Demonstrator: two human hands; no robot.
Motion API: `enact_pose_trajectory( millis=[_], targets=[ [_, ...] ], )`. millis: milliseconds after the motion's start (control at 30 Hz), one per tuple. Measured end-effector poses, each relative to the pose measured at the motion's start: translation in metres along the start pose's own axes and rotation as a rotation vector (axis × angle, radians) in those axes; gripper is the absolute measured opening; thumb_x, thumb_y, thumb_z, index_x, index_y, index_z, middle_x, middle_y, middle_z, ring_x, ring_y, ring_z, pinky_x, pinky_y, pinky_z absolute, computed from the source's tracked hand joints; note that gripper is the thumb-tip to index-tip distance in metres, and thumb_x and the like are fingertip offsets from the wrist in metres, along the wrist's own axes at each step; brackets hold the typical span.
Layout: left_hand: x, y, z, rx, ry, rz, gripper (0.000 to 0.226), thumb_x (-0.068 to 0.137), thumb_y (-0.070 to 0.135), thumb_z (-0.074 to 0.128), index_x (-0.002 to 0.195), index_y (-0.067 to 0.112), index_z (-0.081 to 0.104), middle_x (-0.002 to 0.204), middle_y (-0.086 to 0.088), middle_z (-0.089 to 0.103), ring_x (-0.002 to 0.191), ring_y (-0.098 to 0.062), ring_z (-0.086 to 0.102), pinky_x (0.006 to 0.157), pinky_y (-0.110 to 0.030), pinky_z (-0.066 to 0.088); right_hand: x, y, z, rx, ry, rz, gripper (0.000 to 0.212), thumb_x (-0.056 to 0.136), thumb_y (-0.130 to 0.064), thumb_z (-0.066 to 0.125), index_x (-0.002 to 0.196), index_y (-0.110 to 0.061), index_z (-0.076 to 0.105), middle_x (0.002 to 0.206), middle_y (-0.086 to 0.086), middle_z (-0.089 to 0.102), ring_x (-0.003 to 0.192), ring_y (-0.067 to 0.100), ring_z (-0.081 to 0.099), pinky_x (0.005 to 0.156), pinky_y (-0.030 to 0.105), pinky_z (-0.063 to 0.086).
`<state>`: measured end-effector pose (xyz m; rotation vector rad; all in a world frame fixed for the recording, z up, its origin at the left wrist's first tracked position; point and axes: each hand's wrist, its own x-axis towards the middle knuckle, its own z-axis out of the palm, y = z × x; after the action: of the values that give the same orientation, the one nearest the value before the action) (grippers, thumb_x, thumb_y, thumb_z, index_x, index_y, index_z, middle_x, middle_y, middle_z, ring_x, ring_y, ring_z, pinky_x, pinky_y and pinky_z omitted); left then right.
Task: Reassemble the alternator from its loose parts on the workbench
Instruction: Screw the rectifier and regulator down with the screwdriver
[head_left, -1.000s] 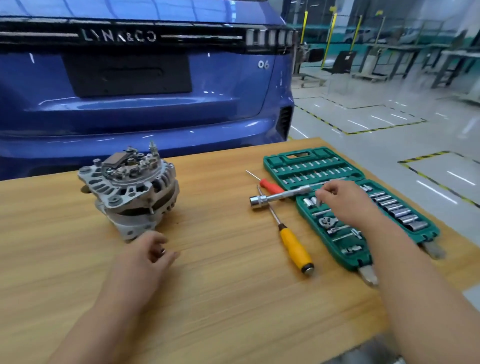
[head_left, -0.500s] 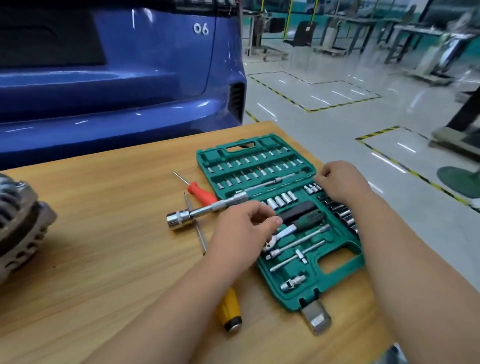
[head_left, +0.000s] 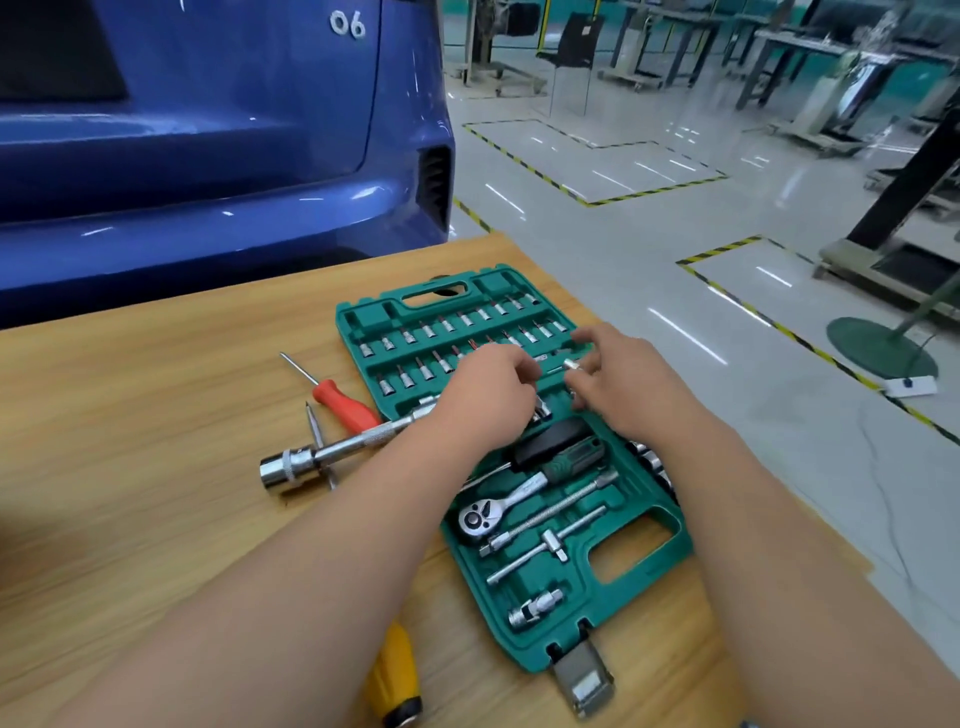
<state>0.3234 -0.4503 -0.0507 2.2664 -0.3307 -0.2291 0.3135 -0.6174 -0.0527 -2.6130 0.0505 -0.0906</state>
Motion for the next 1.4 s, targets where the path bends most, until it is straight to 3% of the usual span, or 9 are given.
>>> enact_pose_trajectory(
  millis=[100, 200, 333, 467, 667, 867, 1100, 1267, 1400],
  targets=[
    [0.007, 0.002, 0.007, 0.021, 0.016, 0.028, 0.014, 0.09, 0.023, 0.064, 0.104, 0.024, 0.064, 0.095, 0.005, 0.066, 0.082, -0.013, 0.06, 0.069, -0.024, 0.044, 0.001, 0.0, -0.005, -0.054, 0.012, -0.03, 0.009, 0.088, -0.029, 0.066, 0.085, -0.028, 0.057, 0.068, -0.01, 0.063, 0.066, 0.008, 0.062, 0.062, 0.029, 0.048],
    [0.013, 0.003, 0.013, 0.09, 0.024, 0.082, 0.004, 0.088, 0.028, 0.067, 0.087, 0.026, 0.063, 0.085, 0.008, 0.064, 0.081, -0.015, 0.059, 0.063, -0.024, 0.042, 0.004, 0.0, -0.01, -0.123, -0.094, -0.054, 0.008, 0.087, -0.024, 0.063, 0.084, -0.025, 0.07, 0.077, -0.011, 0.065, 0.078, 0.014, 0.061, 0.072, 0.031, 0.05],
    [0.013, -0.005, 0.026, 0.07, 0.062, 0.137, 0.007, 0.089, 0.028, 0.066, 0.087, 0.024, 0.071, 0.09, 0.0, 0.069, 0.095, -0.021, 0.058, 0.082, -0.036, 0.048, 0.009, -0.001, -0.007, -0.179, -0.189, -0.078, 0.022, 0.089, -0.019, 0.055, 0.079, -0.031, 0.071, 0.078, -0.004, 0.068, 0.077, 0.02, 0.061, 0.068, 0.034, 0.051],
    [0.013, -0.011, 0.034, 0.208, 0.17, 0.23, 0.014, 0.092, 0.031, 0.062, 0.097, 0.024, 0.073, 0.095, 0.005, 0.055, 0.101, -0.023, 0.041, 0.087, -0.037, 0.037, 0.008, 0.003, 0.002, -0.114, -0.076, -0.084, 0.02, 0.09, -0.016, 0.056, 0.105, -0.025, 0.067, 0.082, -0.016, 0.058, 0.079, 0.008, 0.056, 0.067, 0.022, 0.042],
    [0.013, -0.015, 0.039, 0.318, 0.251, 0.22, 0.02, 0.093, 0.042, 0.058, 0.102, 0.027, 0.067, 0.106, 0.003, 0.052, 0.106, -0.022, 0.038, 0.088, -0.035, 0.029, 0.0, 0.01, 0.007, -0.105, -0.024, -0.107, 0.007, 0.089, -0.024, 0.062, 0.086, -0.03, 0.06, 0.093, -0.009, 0.051, 0.087, 0.011, 0.05, 0.075, 0.026, 0.037],
    [0.006, -0.012, 0.038, 0.522, 0.231, 0.308, 0.031, 0.099, 0.043, 0.045, 0.108, 0.026, 0.07, 0.11, 0.003, 0.056, 0.107, -0.025, 0.041, 0.084, -0.036, 0.028, -0.008, 0.005, 0.007, -0.264, -0.006, -0.116, 0.02, 0.094, -0.03, 0.055, 0.102, -0.023, 0.072, 0.105, 0.001, 0.052, 0.099, 0.019, 0.052, 0.084, 0.035, 0.045],
    [-0.002, -0.003, 0.02, 0.63, 0.09, 0.306, 0.035, 0.096, 0.015, 0.046, 0.127, 0.023, 0.057, 0.126, -0.003, 0.051, 0.114, -0.028, 0.041, 0.09, -0.039, 0.036, -0.02, -0.011, 0.01, -0.561, -0.027, -0.053, 0.028, 0.096, -0.027, 0.042, 0.106, -0.022, 0.068, 0.107, 0.004, 0.049, 0.095, 0.024, 0.052, 0.07, 0.034, 0.04],
    [-0.052, -0.065, -0.046, 0.569, 0.433, 0.168, 0.037, 0.093, 0.029, 0.056, 0.13, 0.026, 0.056, 0.122, 0.0, 0.058, 0.111, -0.025, 0.048, 0.094, -0.04, 0.041, -0.043, -0.012, -0.002, -0.206, 0.068, 0.019, 0.037, 0.099, -0.024, 0.044, 0.135, -0.024, 0.053, 0.134, 0.0, 0.052, 0.114, 0.021, 0.054, 0.092, 0.035, 0.045],
    [-0.088, -0.122, -0.075, 0.491, 0.194, 0.023, 0.036, 0.095, 0.044, 0.052, 0.126, 0.027, 0.057, 0.117, -0.001, 0.058, 0.11, -0.026, 0.05, 0.091, -0.04, 0.044, -0.062, -0.035, 0.009, -0.114, 0.049, 0.017, 0.033, 0.1, -0.025, 0.045, 0.131, -0.022, 0.056, 0.133, 0.0, 0.056, 0.113, 0.019, 0.055, 0.093, 0.033, 0.043]
  ],
)
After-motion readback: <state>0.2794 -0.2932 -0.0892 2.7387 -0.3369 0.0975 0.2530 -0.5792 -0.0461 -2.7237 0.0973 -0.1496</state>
